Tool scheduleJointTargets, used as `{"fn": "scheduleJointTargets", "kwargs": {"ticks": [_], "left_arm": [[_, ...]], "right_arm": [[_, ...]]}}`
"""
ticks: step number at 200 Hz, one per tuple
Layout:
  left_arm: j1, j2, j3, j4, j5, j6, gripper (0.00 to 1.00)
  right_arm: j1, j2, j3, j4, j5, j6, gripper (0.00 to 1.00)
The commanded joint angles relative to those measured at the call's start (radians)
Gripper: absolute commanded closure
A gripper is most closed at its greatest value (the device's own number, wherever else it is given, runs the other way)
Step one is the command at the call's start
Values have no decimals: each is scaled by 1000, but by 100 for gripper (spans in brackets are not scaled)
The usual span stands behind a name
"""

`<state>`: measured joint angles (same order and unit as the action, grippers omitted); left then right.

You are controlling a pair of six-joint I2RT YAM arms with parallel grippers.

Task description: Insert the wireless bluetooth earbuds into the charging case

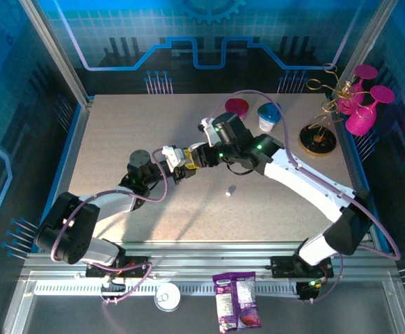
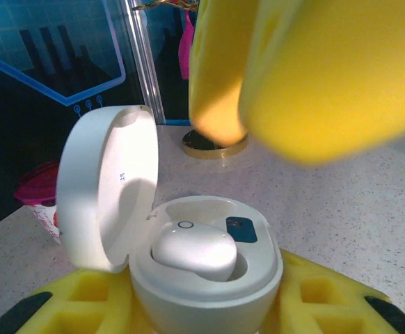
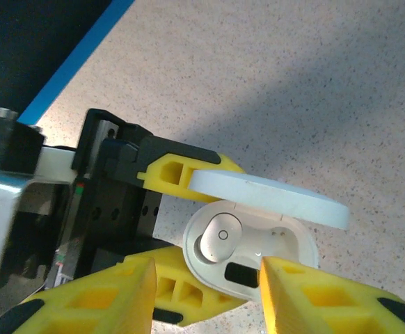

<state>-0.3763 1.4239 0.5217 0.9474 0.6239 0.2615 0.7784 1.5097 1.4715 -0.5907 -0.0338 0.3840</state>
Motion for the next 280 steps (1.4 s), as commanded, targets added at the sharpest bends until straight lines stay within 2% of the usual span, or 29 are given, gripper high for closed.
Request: {"fn": "scheduleJointTargets", "kwargs": {"ticks": [1,29,71,108,131,177,213,280], "left_arm": [[-5,6,23,33,8,-7,76],[-4,3,11,58,5,-4,76],[2,8,-28,142,28,-20,75],[3,12,-45,204,52,-37,76],[4,1,-51,198,54,-29,76],[3,-29,-62,161,54,1,76],[5,-45,-60,130,53,16,76],[3,-47,-60,126,53,12,76]], "right_arm": [[-20,-51,-30,43,8,-5,56],[-67,-136,-129,87,21,21,53],[-202,-285,-346,120,1,115,51],[-260,-272,-460,58,-5,161,51],[-259,-213,-504,47,-31,194,51],[-227,-102,-616,167,-71,252,53],[-203,-2,-614,186,-108,265,55],[-158,67,-640,251,-166,327,55]]}}
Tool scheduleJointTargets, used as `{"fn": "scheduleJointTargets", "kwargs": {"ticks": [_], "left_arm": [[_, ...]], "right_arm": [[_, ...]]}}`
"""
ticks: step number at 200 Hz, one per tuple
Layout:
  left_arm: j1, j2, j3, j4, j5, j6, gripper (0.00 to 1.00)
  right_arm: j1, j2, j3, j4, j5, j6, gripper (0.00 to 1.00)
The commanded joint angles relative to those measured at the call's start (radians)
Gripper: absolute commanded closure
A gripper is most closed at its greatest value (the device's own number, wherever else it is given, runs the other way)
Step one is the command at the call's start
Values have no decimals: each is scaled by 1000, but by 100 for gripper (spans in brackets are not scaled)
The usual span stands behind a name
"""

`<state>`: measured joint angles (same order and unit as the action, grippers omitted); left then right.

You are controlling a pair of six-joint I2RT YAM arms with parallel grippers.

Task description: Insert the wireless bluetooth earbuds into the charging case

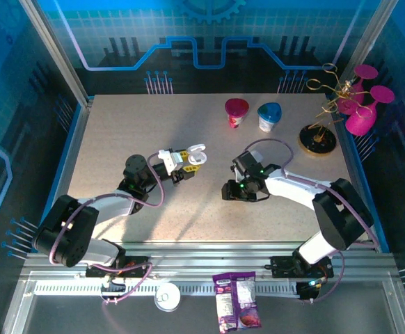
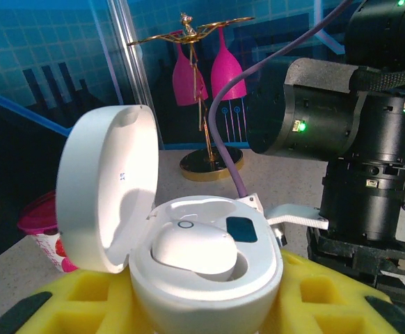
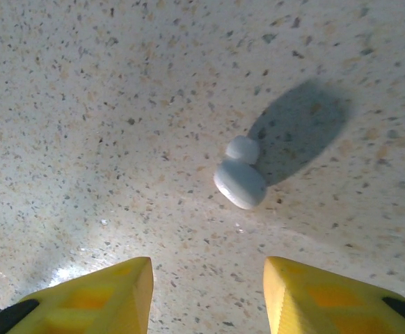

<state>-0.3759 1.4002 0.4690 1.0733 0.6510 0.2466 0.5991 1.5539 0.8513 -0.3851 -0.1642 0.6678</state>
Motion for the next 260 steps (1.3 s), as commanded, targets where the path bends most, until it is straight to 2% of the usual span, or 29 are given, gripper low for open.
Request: {"fn": "scheduleJointTargets", "kwargs": {"ticks": [1,66,119,260], "left_arm": [[3,-23,-7,1,25,28,76],[3,-27,-10,0,27,28,76],[2,-30,-12,-6,30,31,76],[5,-55,-30,-31,16,52,75]], "right_arm": [[22,25,-21,47,-36,45,55],[17,71,-16,122,-13,57,55],[12,79,22,73,75,6,55],[-20,210,188,108,70,-60,56]]}}
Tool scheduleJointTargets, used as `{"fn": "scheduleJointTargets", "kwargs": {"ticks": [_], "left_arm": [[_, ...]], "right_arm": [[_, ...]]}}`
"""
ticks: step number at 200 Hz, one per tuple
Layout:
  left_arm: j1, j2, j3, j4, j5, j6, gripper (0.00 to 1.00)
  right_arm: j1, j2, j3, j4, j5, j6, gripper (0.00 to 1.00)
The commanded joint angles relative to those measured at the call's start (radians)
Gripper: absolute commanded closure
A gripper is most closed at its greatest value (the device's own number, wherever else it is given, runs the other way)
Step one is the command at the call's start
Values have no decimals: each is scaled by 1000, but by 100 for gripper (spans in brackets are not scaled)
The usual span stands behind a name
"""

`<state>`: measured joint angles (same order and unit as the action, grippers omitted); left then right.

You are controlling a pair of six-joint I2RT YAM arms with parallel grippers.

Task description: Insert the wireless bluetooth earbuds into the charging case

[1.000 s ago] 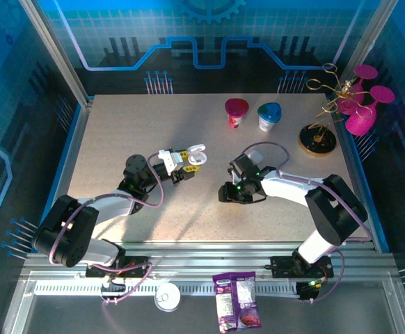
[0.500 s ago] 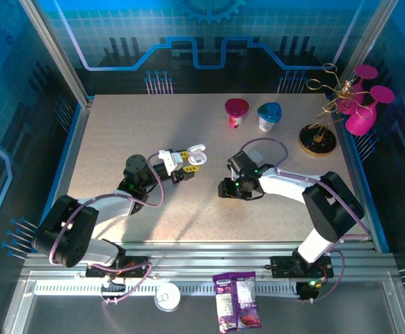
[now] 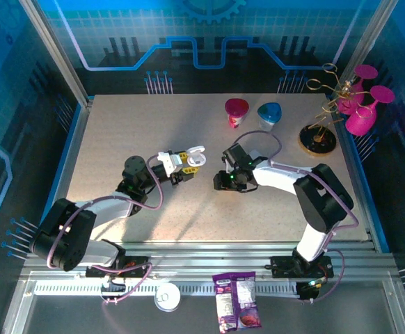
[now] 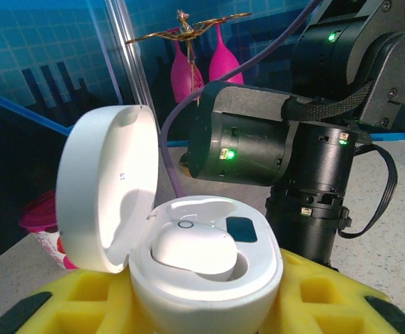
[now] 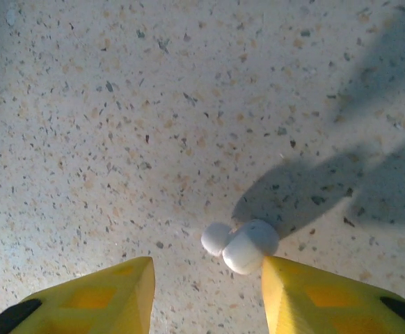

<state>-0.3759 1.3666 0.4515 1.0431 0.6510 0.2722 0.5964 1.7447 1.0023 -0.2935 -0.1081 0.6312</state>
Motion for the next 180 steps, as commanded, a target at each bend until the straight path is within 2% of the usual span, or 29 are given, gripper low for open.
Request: {"fn": "scheduleJointTargets", "kwargs": {"ticks": [1,54,74,117,180], "left_arm": [[5,-22,-13,-1,16,26,75],[8,-47,-17,-31,12,35,75],[8,-67,-26,-47,6,42,75],[9,-69,-26,-56,8,49,75],[10,-47,-16,-32,19,37,75]], "right_arm": [[-18,20,37,17,13,-23,56],[-26,52,80,20,-20,-33,56],[-33,19,58,20,-5,-28,56],[-77,-79,-62,70,-2,88,58],[-94,-1,-116,189,-105,186,64]]}}
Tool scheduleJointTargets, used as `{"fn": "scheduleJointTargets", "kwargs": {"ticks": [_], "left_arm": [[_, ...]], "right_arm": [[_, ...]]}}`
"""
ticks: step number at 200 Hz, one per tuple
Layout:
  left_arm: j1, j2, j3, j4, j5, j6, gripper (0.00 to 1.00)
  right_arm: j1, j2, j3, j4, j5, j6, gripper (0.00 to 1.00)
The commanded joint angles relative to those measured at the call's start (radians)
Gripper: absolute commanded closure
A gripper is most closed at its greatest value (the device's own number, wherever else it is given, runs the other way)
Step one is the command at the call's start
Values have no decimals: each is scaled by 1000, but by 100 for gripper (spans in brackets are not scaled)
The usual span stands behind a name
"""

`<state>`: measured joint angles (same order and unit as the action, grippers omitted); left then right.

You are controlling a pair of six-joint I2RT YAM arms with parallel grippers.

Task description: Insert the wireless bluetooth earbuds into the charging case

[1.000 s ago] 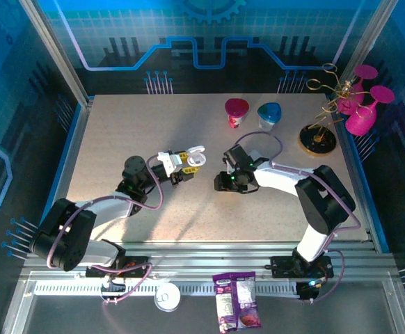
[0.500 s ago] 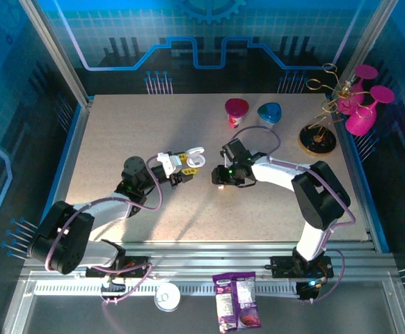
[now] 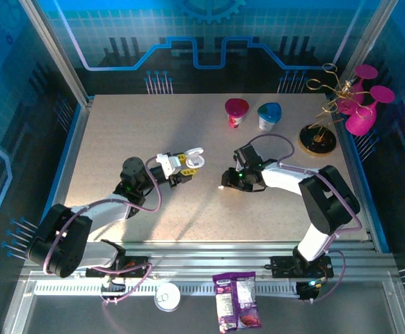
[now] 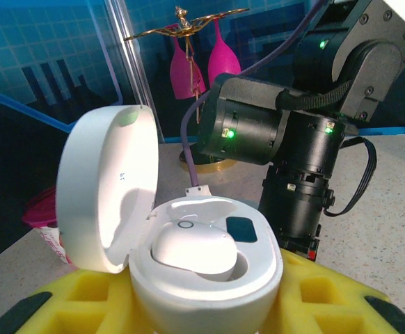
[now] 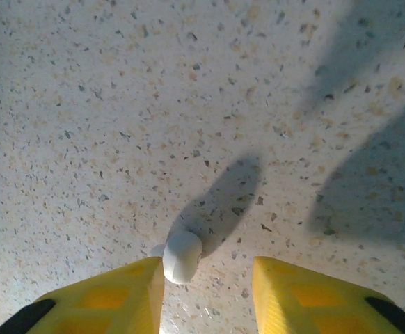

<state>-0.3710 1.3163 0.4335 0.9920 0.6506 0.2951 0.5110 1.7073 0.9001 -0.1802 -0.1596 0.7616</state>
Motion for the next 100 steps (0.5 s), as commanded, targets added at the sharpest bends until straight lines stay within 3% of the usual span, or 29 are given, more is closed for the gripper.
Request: {"fn": "scheduleJointTargets", "kwargs": {"ticks": [1,100], "left_arm": [[4,3,1,17,20,14,75],[4,-8,0,-5,12,26,75]], "right_arm": [[-10,38,-13,77,-55,56,64],[-4,75,13,111,-121,63,68]]}}
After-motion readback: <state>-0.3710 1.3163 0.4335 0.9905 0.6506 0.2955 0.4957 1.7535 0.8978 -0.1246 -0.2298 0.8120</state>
